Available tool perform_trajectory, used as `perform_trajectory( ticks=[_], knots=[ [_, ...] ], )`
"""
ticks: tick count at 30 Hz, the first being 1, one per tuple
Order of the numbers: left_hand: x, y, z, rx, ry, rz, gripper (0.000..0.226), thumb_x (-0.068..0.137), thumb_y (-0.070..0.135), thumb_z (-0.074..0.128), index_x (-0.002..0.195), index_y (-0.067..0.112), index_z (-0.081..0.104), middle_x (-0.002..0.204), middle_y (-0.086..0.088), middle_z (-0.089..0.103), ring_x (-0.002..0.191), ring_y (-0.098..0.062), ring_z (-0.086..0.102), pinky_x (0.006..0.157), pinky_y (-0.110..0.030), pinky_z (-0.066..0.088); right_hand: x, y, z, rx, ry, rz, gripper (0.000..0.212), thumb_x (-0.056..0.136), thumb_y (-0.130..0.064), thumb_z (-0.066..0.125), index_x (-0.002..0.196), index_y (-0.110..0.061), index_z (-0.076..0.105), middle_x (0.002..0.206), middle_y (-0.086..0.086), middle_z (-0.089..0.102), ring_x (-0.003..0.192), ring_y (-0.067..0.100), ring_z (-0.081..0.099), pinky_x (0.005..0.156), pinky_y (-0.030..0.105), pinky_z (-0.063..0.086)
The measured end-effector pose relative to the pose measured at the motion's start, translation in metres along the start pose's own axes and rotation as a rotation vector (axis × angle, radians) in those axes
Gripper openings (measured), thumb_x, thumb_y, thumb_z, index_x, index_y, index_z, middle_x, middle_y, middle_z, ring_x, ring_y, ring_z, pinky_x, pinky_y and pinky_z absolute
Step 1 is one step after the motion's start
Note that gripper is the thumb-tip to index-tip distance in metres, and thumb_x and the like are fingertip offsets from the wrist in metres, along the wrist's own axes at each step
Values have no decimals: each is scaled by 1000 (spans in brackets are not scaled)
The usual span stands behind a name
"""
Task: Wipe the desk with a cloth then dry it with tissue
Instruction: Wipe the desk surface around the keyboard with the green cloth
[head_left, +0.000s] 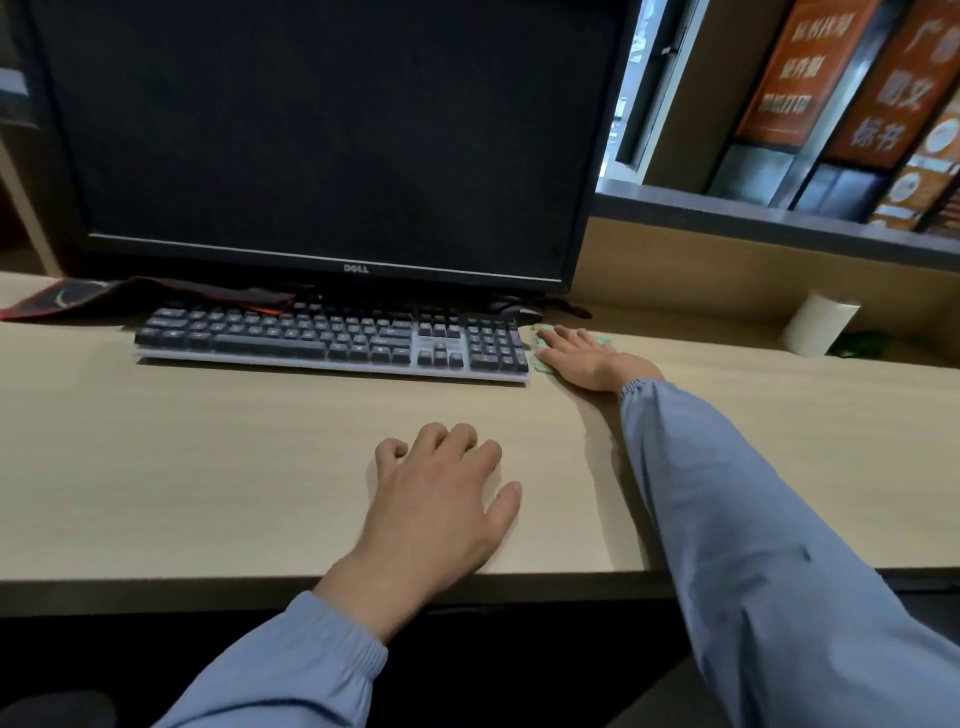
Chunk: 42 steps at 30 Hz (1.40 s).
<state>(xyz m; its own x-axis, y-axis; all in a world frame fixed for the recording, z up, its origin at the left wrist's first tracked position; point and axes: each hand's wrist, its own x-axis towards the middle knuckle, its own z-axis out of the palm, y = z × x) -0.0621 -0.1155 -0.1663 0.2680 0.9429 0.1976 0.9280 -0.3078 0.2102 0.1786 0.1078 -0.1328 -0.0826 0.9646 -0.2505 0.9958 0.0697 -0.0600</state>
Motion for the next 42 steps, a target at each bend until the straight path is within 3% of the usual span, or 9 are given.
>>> perform_trajectory(
  ticks=[13, 24, 31, 42],
  knots=[
    [-1, -2, 6, -89, 69, -11, 42, 102, 63, 23, 124, 41, 51, 125, 20, 45, 126, -7, 37, 109, -46, 24, 41, 15, -19, 5, -6, 129, 68, 105, -65, 17, 164, -33, 8, 173, 1, 2, 159, 26, 2, 124, 56, 6],
    [-1, -3, 8, -79, 76, -10, 41, 104, 62, 26, 129, 41, 50, 132, 21, 45, 129, -8, 37, 106, -44, 26, 17, 24, -7, -18, 22, 18, 64, 106, -60, 17, 164, -37, 4, 174, -2, -2, 159, 27, -3, 125, 57, 3],
    [-4, -4, 6, -80, 74, -6, 41, 105, 60, 27, 132, 40, 52, 138, 20, 46, 133, -9, 36, 107, -44, 24, -37, 33, 14, -3, 2, -47, 64, 105, -64, 15, 163, -42, 1, 173, -9, -7, 159, 22, -8, 125, 52, -1],
    [-9, -3, 6, -67, 56, -1, 44, 105, 59, 27, 135, 39, 53, 143, 18, 49, 135, -14, 39, 108, -44, 26, -197, 36, 51, 3, -4, -146, 60, 109, -57, 16, 163, -42, -4, 171, -12, -14, 156, 15, -18, 126, 46, -6]
  ],
)
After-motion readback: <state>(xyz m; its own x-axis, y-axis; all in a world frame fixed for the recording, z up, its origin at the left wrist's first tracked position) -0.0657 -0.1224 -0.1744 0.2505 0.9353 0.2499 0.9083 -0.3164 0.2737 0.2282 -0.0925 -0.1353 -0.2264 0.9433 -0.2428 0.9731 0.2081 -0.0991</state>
